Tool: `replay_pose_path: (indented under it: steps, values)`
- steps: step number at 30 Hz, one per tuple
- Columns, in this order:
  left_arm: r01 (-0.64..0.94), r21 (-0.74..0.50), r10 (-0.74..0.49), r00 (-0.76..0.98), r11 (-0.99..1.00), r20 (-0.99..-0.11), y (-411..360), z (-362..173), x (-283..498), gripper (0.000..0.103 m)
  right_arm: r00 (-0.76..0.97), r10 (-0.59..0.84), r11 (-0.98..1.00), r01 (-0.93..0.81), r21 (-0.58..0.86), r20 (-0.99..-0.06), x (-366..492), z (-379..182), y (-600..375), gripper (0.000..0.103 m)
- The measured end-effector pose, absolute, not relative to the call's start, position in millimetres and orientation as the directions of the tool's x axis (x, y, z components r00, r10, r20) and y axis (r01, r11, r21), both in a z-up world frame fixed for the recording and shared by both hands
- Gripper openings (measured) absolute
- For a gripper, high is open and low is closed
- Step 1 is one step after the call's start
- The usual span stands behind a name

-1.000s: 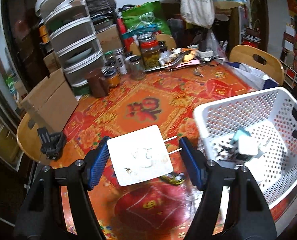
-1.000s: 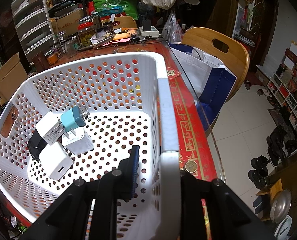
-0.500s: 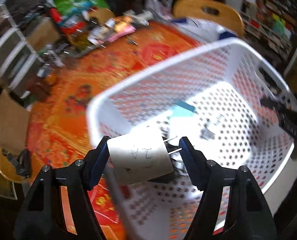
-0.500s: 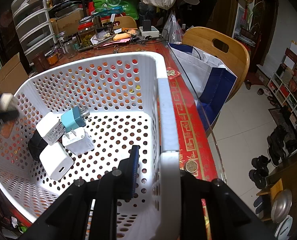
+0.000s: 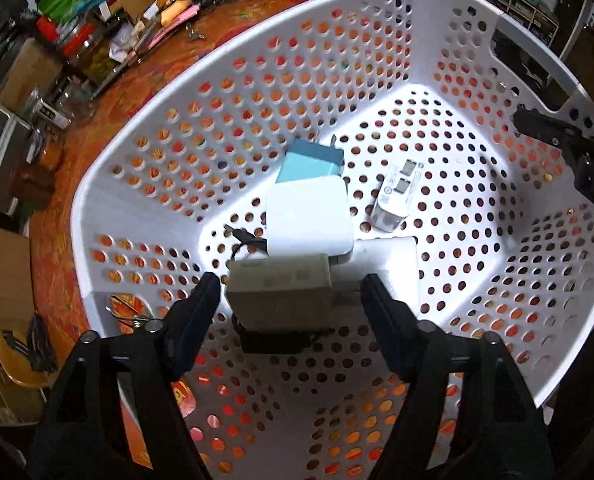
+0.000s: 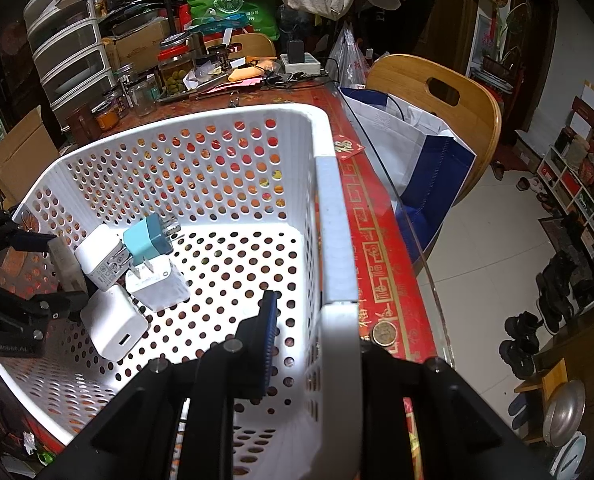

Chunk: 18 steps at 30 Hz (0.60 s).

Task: Organize rigid objects
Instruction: 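Carry the marked white charger into the basket and open the left tool, then grasp the yellow toy car on the table with the left tool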

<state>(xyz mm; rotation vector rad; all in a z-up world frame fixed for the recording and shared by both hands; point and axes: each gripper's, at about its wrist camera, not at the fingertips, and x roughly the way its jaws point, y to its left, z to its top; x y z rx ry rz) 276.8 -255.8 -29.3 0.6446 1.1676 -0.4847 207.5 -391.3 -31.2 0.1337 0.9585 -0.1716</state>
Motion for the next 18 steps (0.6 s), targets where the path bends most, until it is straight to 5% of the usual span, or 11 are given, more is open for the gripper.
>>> replay_pose_path:
  steps: [5, 9, 10, 18]
  values:
    - [0.589, 0.170, -0.131, 0.433, 0.790, -0.892, -216, 17, 279, 0.077, 0.561, -0.084, 0.978, 0.203, 0.038, -0.823, 208, -31, -390, 0.020]
    - [0.418, 0.130, -0.157, 0.586, 0.899, -0.795, -128, 57, 282, 0.103, 0.560, -0.083, 0.979, 0.202, 0.039, -0.824, 207, -31, -391, 0.020]
    - [0.367, 0.122, -0.139, 0.610, 0.922, -0.780, -103, 58, 285, 0.103, 0.561, -0.083, 0.979, 0.202, 0.039, -0.824, 207, -31, -391, 0.020]
    - [0.287, 0.056, -0.096, 0.490, 0.956, -0.866, -22, -20, 327, 0.103, 0.559, -0.083, 0.979, 0.201, 0.038, -0.825, 207, -33, -392, 0.020]
